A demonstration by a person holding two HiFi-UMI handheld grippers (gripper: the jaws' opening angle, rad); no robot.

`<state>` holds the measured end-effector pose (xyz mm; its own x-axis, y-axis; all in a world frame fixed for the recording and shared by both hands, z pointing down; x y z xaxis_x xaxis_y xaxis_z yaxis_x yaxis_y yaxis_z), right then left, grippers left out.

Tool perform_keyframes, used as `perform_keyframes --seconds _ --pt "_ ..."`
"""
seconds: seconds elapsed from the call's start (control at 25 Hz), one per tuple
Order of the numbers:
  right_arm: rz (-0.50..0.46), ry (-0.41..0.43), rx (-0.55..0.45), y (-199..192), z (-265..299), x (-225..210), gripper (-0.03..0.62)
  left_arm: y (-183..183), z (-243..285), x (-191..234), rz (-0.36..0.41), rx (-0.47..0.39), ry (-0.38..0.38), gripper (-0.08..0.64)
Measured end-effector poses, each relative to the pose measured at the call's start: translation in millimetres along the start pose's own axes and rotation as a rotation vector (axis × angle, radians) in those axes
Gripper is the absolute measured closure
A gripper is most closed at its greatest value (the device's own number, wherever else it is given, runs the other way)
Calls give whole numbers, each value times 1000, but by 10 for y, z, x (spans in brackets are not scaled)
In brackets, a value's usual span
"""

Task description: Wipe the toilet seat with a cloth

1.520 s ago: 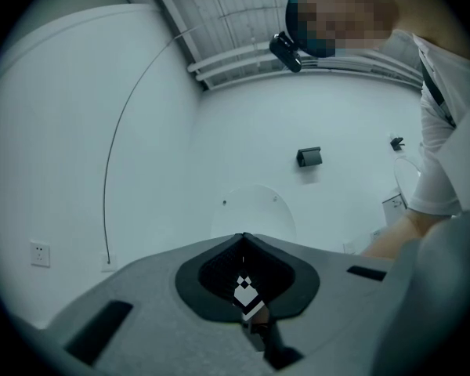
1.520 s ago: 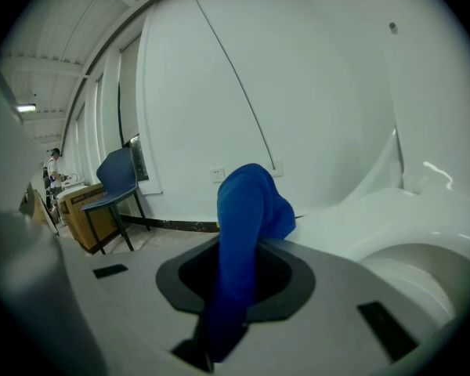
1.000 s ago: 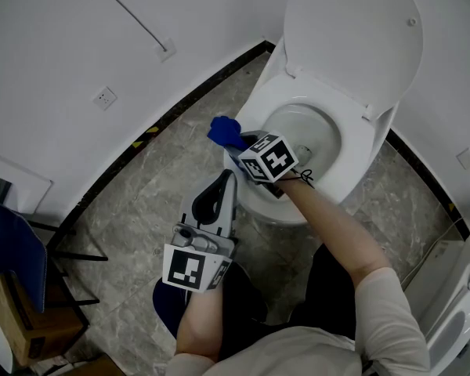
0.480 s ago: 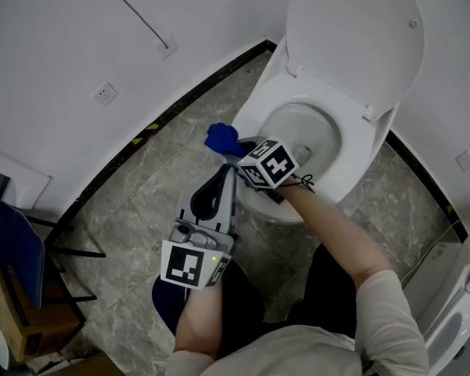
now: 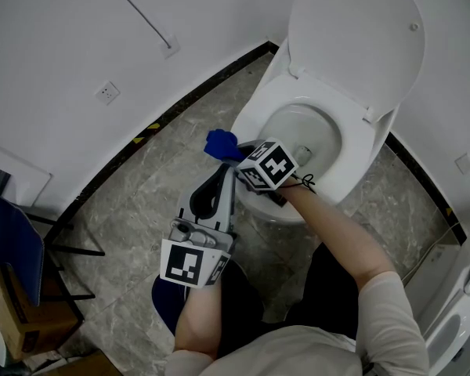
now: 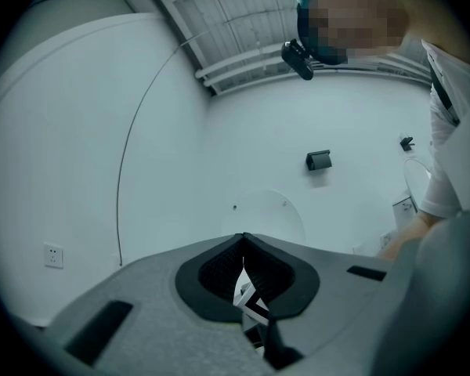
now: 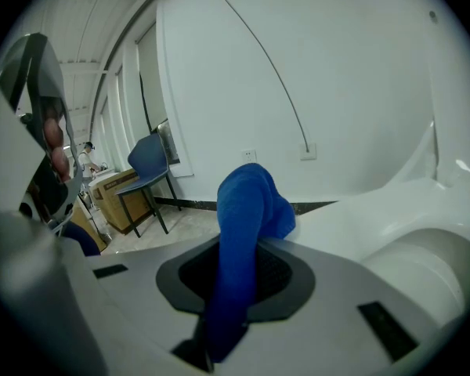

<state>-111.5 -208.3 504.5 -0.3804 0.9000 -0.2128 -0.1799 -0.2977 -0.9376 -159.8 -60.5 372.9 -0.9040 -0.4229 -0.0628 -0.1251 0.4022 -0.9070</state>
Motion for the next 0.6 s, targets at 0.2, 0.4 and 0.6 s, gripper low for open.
perform_keyframes --seconds 0.2,0.4,0.6 --pt "8 -3 22 9 0 36 529 5 -19 29 6 7 10 552" --pt "14 -9 22 -1 -5 33 529 -9 -78 108 10 24 36 552" --pt "20 -22 29 7 -13 45 529 21 -120 153 -2 26 59 552"
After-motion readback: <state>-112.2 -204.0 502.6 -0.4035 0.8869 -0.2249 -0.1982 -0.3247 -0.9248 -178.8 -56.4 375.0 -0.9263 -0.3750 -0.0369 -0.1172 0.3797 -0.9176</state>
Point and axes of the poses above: the fingertips, and each gripper's own axes: z forward along the fingers, x to its left, y out of its top, the point moved 8 cm from there along -z, backward along the fingers, and after that the axes turned 15 degrees about -x, right-handed, at the moved point
